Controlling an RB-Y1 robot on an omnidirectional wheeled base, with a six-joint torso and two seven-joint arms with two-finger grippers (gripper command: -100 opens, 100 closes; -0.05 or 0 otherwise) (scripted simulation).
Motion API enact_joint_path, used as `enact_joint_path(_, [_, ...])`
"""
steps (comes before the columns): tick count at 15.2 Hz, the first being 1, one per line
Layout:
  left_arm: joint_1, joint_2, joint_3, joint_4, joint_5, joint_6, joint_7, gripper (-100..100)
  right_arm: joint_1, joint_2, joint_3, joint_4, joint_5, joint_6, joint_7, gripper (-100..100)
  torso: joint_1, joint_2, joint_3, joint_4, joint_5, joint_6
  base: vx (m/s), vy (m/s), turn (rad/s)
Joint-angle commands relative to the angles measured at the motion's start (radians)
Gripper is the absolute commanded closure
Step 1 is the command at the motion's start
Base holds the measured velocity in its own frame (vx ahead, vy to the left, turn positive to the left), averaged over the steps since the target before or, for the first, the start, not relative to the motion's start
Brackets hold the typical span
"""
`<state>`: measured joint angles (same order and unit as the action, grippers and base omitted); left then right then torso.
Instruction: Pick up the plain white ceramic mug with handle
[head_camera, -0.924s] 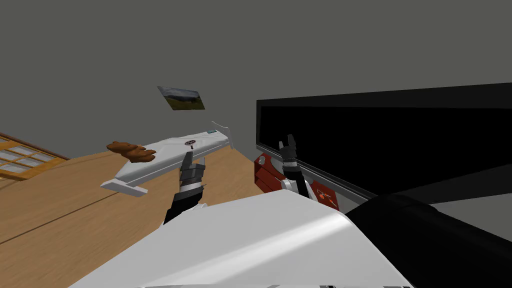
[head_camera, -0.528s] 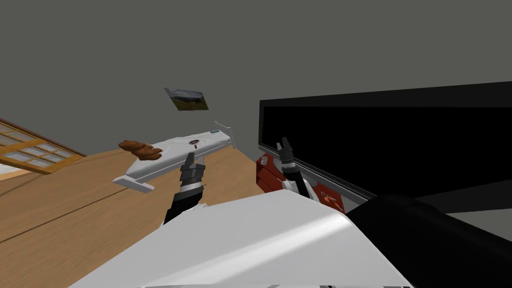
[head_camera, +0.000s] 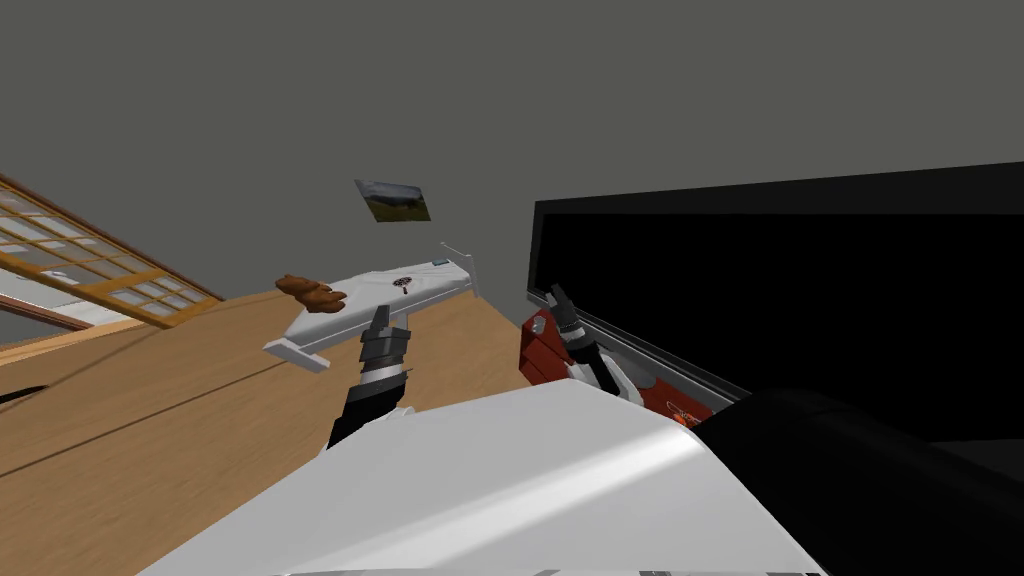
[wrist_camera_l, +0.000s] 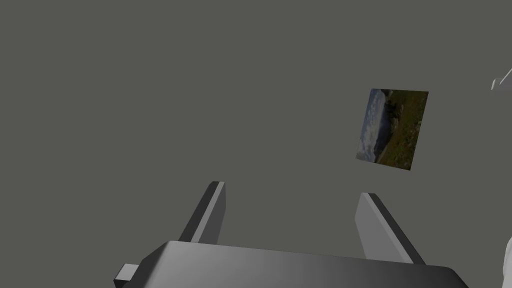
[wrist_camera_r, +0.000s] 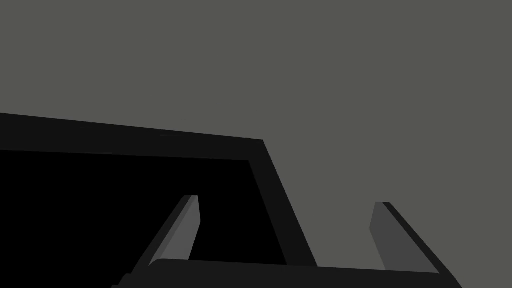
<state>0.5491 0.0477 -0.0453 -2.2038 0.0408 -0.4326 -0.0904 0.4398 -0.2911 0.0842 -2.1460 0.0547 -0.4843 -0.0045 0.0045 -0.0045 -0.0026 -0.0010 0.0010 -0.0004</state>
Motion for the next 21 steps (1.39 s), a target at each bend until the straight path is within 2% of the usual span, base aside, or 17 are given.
enact_joint_path(1, [0.000,0.000,0.000,0.000,0.000,0.000,0.000,0,0.001,-0.050,0.023,0.037,0.012,-0.015,0.006,-100,0.000,0.000,0.000,0.000,0.000,0.000,0.069,0.073,0.166])
enact_joint_path(2, [0.000,0.000,0.000,0.000,0.000,0.000,0.000,0,0.001,-0.069,0.023,0.037,0.012,-0.015,0.006,-100,0.001,0.000,0.000,0.000,0.000,0.000,0.066,0.068,0.143])
enact_joint_path(3, [0.000,0.000,0.000,0.000,0.000,0.000,0.000,0,-0.002,-0.093,0.040,0.066,0.021,-0.023,0.009,-100,0.001,0.000,0.000,0.000,0.000,0.000,0.079,0.069,0.169])
enact_joint_path(4, [0.000,0.000,0.000,0.000,0.000,0.000,0.000,0,-0.002,-0.117,0.040,0.069,0.021,-0.023,0.009,-100,0.001,-0.001,-0.001,0.000,0.000,0.000,0.085,0.064,0.145])
enact_joint_path(5, [0.000,0.000,0.000,0.000,0.000,0.000,0.000,0,-0.002,-0.120,0.040,0.069,0.021,-0.023,0.009,-100,0.000,-0.002,-0.001,0.000,0.000,0.000,0.054,0.040,0.042])
enact_joint_path(6, [0.000,0.000,0.000,0.000,0.000,0.000,0.000,0,-0.005,-0.154,0.059,0.104,0.030,-0.032,0.013,-100,0.000,-0.001,0.000,0.000,0.000,0.000,0.051,0.045,0.130])
enact_joint_path(7, [0.000,0.000,0.000,0.000,0.000,0.000,0.000,0,-0.005,-0.172,0.059,0.104,0.030,-0.032,0.013,-100,-0.001,0.000,0.000,0.000,0.000,0.000,0.053,0.049,0.148])
enact_joint_path(8, [0.000,0.000,0.000,0.000,0.000,0.000,0.000,0,-0.007,-0.201,0.079,0.137,0.040,-0.042,0.016,-100,-0.001,0.000,0.000,0.000,0.000,0.000,0.067,0.061,0.226])
enact_joint_path(10, [0.000,0.000,0.000,0.000,0.000,0.000,0.000,0,-0.007,-0.227,0.079,0.141,0.040,-0.042,0.016,-100,0.000,-0.001,0.000,0.000,0.000,0.000,0.070,0.043,0.107])
enact_joint_path(11, [0.000,0.000,0.000,0.000,0.000,0.000,0.000,0,-0.010,-0.261,0.101,0.180,0.051,-0.052,0.020,-100,-0.001,0.000,0.000,0.000,0.000,0.000,0.064,0.041,0.144])
enact_joint_path(13, [0.000,0.000,0.000,0.000,0.000,0.000,0.000,0,-0.010,-0.282,0.101,0.180,0.051,-0.052,0.020,-100,-0.001,-0.001,0.000,0.000,0.000,0.000,0.061,0.039,0.102])
enact_joint_path(14, [0.000,0.000,0.000,0.000,0.000,0.000,0.000,0,-0.011,-0.319,0.124,0.222,0.063,-0.061,0.024,-100,-0.001,0.000,0.000,0.000,0.000,0.000,0.060,0.040,0.169])
enact_joint_path(15, [0.000,0.000,0.000,0.000,0.000,0.000,0.000,0,-0.011,-0.338,0.124,0.222,0.063,-0.061,0.024,-100,-0.001,0.000,0.000,0.000,0.000,0.000,0.069,0.041,0.166])
enact_joint_path(16, [0.000,0.000,0.000,0.000,0.000,0.000,0.000,0,-0.013,-0.363,0.149,0.250,0.075,-0.071,0.028,-100,-0.001,0.000,0.000,0.000,0.000,0.000,0.092,0.046,0.193])
enact_joint_path(18, [0.000,0.000,0.000,0.000,0.000,0.000,0.000,0,-0.013,-0.398,0.149,0.265,0.075,-0.071,0.028,-100,-0.001,-0.002,-0.001,0.000,0.000,0.000,0.075,0.035,0.122])
enact_joint_path(19, [0.000,0.000,0.000,0.000,0.000,0.000,0.000,0,-0.014,-0.430,0.174,0.305,0.087,-0.082,0.032,-100,-0.001,-0.001,0.000,0.000,0.000,0.000,0.061,0.024,0.125])
enact_joint_path(21, [0.000,0.000,0.000,0.000,0.000,0.000,0.000,0,-0.014,-0.457,0.174,0.311,0.087,-0.082,0.032,-100,-0.002,0.000,0.000,0.000,0.000,0.000,0.058,0.023,0.120])
